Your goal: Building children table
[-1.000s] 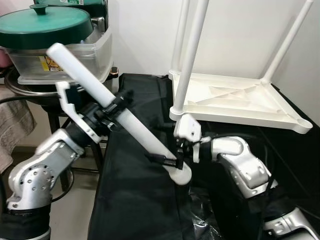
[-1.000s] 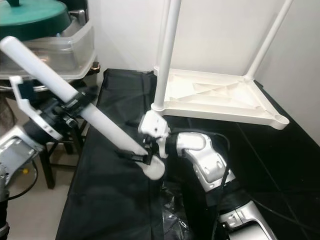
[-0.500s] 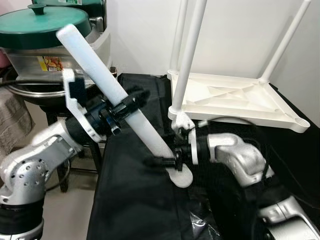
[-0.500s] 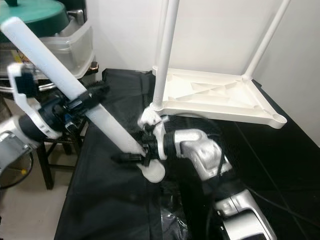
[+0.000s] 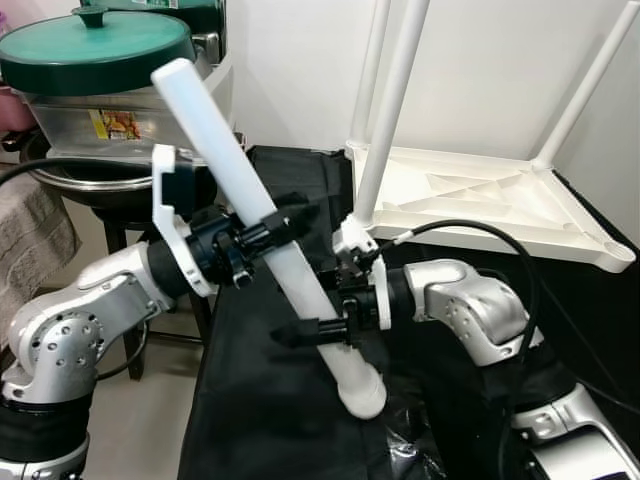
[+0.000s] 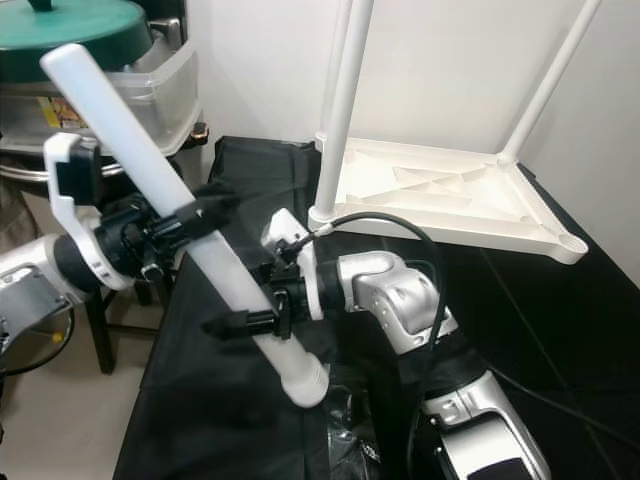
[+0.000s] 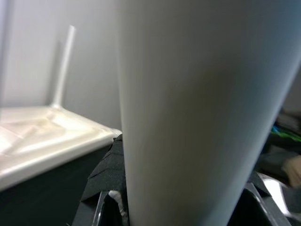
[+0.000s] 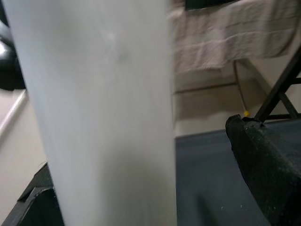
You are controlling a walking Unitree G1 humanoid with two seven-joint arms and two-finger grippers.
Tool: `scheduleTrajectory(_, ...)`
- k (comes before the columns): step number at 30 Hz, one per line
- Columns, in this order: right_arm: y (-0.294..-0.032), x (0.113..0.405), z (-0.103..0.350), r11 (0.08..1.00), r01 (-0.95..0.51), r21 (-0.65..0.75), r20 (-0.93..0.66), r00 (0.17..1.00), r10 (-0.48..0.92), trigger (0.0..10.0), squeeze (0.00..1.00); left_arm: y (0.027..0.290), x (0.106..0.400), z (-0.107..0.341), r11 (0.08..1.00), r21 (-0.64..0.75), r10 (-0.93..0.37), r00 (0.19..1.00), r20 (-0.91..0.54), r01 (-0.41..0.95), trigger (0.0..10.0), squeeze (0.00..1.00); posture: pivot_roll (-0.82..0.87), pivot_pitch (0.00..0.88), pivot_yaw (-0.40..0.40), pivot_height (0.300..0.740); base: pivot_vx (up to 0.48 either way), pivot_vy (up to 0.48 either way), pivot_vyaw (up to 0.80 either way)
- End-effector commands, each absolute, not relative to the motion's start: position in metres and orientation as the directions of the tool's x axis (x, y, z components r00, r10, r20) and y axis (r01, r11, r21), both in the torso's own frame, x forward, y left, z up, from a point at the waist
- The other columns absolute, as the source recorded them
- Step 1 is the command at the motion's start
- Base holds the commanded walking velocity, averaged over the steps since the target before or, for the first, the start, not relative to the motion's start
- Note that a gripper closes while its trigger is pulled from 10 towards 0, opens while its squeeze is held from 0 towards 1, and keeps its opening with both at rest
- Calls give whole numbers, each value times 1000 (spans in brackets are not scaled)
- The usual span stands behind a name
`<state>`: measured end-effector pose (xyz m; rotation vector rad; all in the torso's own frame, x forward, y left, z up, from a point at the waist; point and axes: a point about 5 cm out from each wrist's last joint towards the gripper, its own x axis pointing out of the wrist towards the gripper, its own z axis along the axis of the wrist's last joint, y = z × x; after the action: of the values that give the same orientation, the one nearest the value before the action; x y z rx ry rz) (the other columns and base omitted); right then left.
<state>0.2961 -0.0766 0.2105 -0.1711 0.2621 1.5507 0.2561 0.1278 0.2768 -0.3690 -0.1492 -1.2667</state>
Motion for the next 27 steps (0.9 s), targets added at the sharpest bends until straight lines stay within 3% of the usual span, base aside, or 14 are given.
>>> scheduleTrajectory(1, -75, 294, 209, 11, -1000, 12, -306, 7, 952, 10000, 0, 119, 250, 274, 160, -201, -930, 216, 299, 966, 10000, 0, 49, 0, -68, 740, 0, 0, 0)
scheduleTrajectory(9, -72, 295, 206, 32, -999, 27, -309, 22, 951, 10000, 0, 117, 252, 270, 168, -213, -925, 229, 302, 963, 10000, 0, 52, 0, -73, 740, 0, 0, 0)
scheduleTrajectory(10, -71, 295, 205, 44, -999, 33, -298, 32, 954, 7725, 0, 117, 252, 270, 169, -213, -924, 230, 307, 962, 10000, 0, 51, 0, -73, 740, 0, 0, 0)
scheduleTrajectory(11, -71, 294, 204, 52, -998, 38, -289, 39, 956, 7725, 0, 117, 252, 271, 169, -213, -922, 230, 310, 962, 10000, 0, 51, 0, -73, 740, 0, 0, 0)
scheduleTrajectory(12, -70, 295, 204, 62, -997, 43, -282, 48, 958, 4588, 0, 117, 252, 271, 169, -214, -921, 231, 313, 962, 10000, 0, 50, 0, -72, 740, 0, 0, 0)
scheduleTrajectory(13, -70, 295, 203, 71, -996, 47, -272, 56, 961, 0, 0, 117, 252, 271, 172, -213, -920, 234, 314, 962, 10000, 0, 50, 0, -72, 740, 0, 0, 0)
scheduleTrajectory(27, -69, 293, 202, 118, -989, 90, -222, 96, 970, 0, 0, 115, 254, 272, 170, -208, -919, 232, 320, 963, 10000, 0, 45, 0, -70, 740, 0, 0, 0)
